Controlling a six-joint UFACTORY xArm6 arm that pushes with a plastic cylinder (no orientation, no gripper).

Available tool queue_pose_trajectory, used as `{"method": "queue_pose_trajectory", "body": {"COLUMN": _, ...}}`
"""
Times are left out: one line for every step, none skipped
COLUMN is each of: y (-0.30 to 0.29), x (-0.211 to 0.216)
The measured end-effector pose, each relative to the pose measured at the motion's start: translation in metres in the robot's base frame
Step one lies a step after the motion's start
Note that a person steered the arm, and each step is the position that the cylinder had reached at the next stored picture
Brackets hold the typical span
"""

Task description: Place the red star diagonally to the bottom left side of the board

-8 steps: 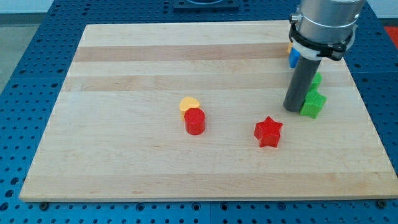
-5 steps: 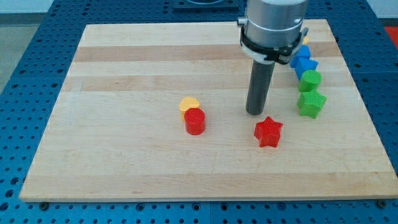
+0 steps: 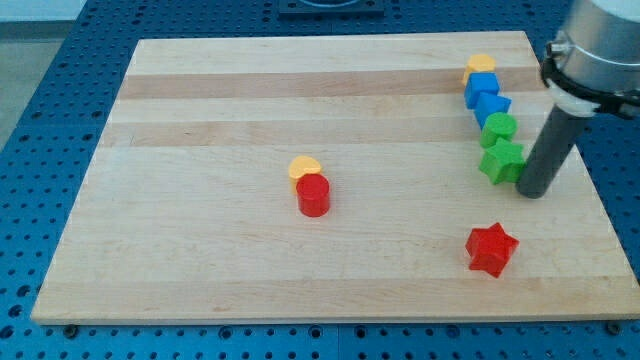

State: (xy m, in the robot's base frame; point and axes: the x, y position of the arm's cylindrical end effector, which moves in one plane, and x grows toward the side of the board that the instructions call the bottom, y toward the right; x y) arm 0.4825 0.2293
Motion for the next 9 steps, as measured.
{"method": "queue_pose_trajectory", "body": {"y": 0.021, "x": -0.009}}
{"method": "queue_pose_trajectory", "body": {"y": 0.044, "x": -0.047}}
{"method": "queue_pose_trajectory", "body": {"y": 0.045, "x": -0.071}}
{"method": "queue_pose_trajectory", "body": {"y": 0.036, "x": -0.081}}
{"method": "queue_pose_trajectory", "body": {"y": 0.012, "x": -0.081}}
{"method": "queue_pose_trajectory", "body": {"y": 0.010, "x": -0.078}}
{"method": "queue_pose_trajectory", "body": {"y": 0.005, "x": -0.070}}
{"method": "queue_pose_trajectory", "body": {"y": 0.004, "x": -0.066}}
{"method": "queue_pose_trajectory", "body": {"y": 0.004, "x": -0.066}}
